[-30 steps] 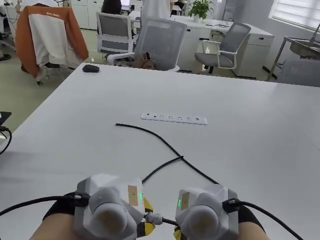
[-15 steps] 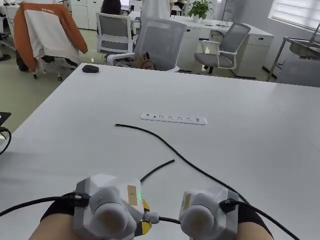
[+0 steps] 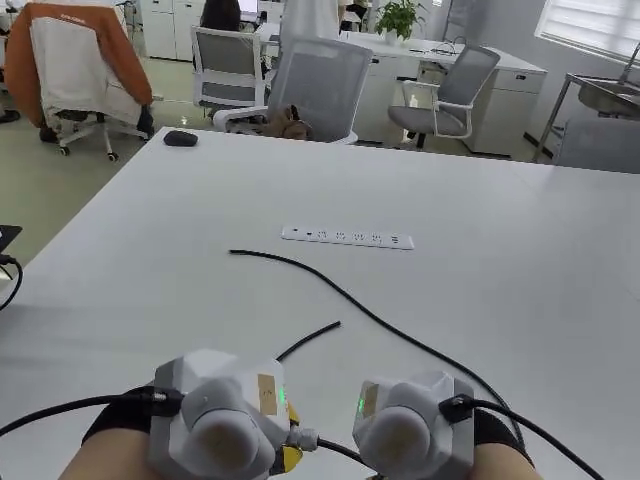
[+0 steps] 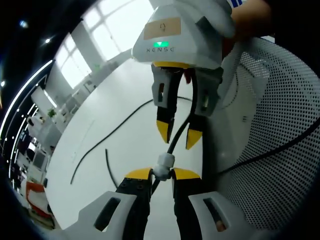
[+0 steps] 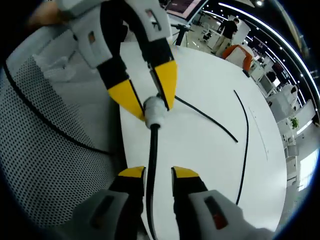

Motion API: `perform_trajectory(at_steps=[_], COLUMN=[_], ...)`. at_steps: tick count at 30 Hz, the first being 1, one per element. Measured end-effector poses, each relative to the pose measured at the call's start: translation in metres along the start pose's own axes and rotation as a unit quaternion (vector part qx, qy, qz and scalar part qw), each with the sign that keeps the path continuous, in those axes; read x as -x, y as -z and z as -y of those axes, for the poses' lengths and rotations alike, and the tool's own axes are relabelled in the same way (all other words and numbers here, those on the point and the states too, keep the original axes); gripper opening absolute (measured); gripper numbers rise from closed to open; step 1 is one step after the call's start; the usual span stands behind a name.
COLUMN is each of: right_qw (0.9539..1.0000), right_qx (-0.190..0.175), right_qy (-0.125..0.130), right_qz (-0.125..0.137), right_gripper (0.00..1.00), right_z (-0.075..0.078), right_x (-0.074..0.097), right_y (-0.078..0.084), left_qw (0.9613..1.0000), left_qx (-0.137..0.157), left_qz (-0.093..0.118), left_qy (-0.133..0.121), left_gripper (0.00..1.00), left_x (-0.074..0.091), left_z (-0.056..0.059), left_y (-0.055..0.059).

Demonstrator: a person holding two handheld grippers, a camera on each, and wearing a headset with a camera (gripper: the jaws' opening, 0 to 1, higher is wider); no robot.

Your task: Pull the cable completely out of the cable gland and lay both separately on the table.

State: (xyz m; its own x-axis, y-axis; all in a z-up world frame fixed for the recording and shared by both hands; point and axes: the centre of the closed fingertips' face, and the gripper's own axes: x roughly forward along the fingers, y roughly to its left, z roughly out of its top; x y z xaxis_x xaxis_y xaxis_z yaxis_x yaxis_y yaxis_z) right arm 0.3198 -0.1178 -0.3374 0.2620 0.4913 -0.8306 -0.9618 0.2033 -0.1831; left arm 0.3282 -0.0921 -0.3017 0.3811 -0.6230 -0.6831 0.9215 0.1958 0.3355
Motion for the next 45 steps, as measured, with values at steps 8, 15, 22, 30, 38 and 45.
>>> perform_trajectory(at_steps=[8,15,22,30,38,45], right_qw=[0.9997,0.999,0.999,0.9971,0.9952,0.9933], right_qx=[0.025,0.042,0.043,0.026,-0.011,-0.025], right_qy=[-0.006,-0.011,-0.013,0.01,0.022,0.031], right_qz=[-0.003,0.002,-0.004,-0.07,-0.095,-0.109], right_gripper=[0.14,0.11,0.02,0.0,0.0,0.0], right_z=[-0.004,-0.007,-0.007,0.005,0.012,0.015], right_x=[-0.001,-0.002,-0.004,-0.003,-0.001,0.0], right_y=[0.001,-0.002,0.001,0.03,0.044,0.051], left_qw=[0.9999,0.9997,0.9997,0.9999,1.0,1.0], left_qx=[-0.001,-0.007,-0.006,-0.003,0.004,0.004], left_qz=[0.009,0.014,0.014,0.008,0.007,0.005], left_qy=[0.011,0.018,0.019,0.013,0.003,0.0], left_gripper=[0.17,0.17,0.17,0.17,0.17,0.17], left_x=[-0.002,-0.005,-0.009,-0.007,0.0,0.0], left_z=[0.006,0.008,0.006,0.004,0.002,0.001], left_y=[-0.006,-0.007,-0.004,-0.002,-0.003,-0.003])
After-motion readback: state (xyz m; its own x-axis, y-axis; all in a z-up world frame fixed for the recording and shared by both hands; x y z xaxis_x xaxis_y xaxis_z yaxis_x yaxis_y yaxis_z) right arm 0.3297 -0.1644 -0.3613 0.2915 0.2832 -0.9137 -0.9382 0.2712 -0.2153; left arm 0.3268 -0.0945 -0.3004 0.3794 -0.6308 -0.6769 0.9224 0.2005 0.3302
